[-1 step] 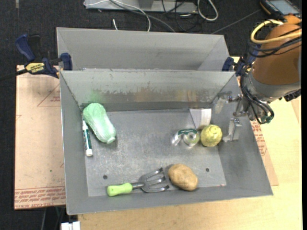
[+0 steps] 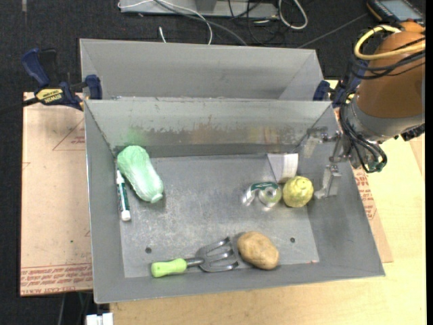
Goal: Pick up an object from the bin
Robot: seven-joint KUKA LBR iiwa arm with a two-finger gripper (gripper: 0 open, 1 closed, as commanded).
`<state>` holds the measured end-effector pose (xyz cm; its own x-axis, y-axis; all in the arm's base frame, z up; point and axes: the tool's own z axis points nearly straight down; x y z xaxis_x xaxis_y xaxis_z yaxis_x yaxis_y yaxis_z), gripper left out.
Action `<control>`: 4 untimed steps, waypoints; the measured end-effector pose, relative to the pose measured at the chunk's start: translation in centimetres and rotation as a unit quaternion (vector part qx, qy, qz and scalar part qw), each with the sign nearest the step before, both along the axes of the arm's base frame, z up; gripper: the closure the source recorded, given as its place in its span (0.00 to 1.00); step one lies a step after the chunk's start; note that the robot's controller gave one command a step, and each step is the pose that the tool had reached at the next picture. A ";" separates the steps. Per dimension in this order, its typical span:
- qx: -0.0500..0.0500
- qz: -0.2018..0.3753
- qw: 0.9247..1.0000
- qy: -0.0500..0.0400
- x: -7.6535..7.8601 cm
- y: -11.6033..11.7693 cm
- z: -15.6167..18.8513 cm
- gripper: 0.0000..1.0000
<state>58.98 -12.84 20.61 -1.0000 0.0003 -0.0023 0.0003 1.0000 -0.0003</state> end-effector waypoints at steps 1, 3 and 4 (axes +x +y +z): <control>0.001 -0.065 0.998 -0.001 0.5 -1.2 -6.7 0.00; 0.001 -0.106 0.994 -0.001 -0.6 -1.0 -7.8 0.00; 0.001 -0.108 0.994 0.001 -0.3 -2.2 -14.0 0.00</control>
Offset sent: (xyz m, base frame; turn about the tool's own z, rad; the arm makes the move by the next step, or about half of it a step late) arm -0.0012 -0.0244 -0.0684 0.1669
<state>58.72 -15.04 6.60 -0.9766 0.2149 -0.0002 0.2149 0.9766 0.0016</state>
